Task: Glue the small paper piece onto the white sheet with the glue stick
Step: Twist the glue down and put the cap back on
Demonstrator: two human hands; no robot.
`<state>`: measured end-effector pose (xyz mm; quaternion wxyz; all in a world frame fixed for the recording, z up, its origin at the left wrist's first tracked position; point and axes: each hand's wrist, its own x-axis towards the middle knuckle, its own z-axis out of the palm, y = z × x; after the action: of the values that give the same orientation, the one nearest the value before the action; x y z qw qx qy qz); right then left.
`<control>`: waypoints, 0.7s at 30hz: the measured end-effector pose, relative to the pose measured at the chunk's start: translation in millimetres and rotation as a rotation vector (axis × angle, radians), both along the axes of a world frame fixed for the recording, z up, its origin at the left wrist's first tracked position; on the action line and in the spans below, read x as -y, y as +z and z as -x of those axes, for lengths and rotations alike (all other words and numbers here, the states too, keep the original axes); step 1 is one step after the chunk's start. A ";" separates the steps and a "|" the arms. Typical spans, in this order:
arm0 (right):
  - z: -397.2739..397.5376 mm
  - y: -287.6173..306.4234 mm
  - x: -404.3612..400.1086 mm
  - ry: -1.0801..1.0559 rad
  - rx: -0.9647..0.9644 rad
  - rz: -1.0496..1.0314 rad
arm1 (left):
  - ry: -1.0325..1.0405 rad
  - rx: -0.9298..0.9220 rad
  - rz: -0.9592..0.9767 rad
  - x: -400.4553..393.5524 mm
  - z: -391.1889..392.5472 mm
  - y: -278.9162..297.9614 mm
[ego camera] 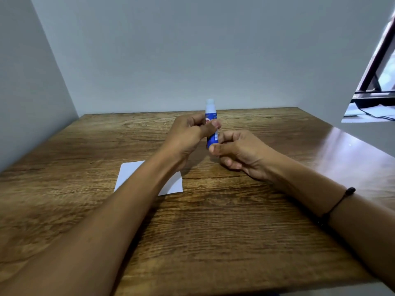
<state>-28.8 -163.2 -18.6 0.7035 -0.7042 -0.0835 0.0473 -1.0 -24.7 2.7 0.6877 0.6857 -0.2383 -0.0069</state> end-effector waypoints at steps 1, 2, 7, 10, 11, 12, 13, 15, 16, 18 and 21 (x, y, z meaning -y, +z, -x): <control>0.6 0.4 -0.1 0.012 0.005 0.007 | 0.004 0.001 0.001 -0.1 0.2 0.7; 1.2 1.5 0.5 0.042 -0.004 0.015 | 0.007 0.001 0.002 -0.5 0.8 1.4; 7.1 10.9 9.7 0.291 -0.062 0.030 | -0.039 -0.026 0.012 -1.0 8.9 4.4; 8.1 11.7 11.4 0.345 -0.073 -0.032 | -0.032 -0.038 0.029 -1.6 10.1 6.2; 7.4 10.8 10.9 0.321 -0.075 -0.054 | -0.036 -0.040 0.033 -1.7 10.3 6.5; 6.1 9.4 10.1 0.289 -0.070 -0.064 | -0.040 -0.040 0.033 -1.9 10.2 6.3; 5.2 8.2 8.7 0.259 -0.062 -0.064 | -0.041 -0.037 0.029 -2.1 10.1 5.9; 4.8 6.7 5.7 0.221 -0.045 -0.051 | -0.033 -0.025 0.020 -2.2 9.9 5.0; 4.8 6.5 4.9 0.208 -0.036 -0.037 | -0.030 -0.017 0.020 -2.0 10.0 4.9; 5.7 7.0 4.8 0.201 -0.018 0.001 | -0.032 -0.011 0.022 -1.2 10.8 5.4; 7.9 9.7 5.6 0.267 -0.028 0.010 | -0.035 -0.013 0.017 -1.7 11.3 5.8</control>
<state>-36.7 -168.8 -9.0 0.6886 -0.6895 -0.1665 0.1508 -12.3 -23.1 8.5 0.6950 0.6754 -0.2457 -0.0215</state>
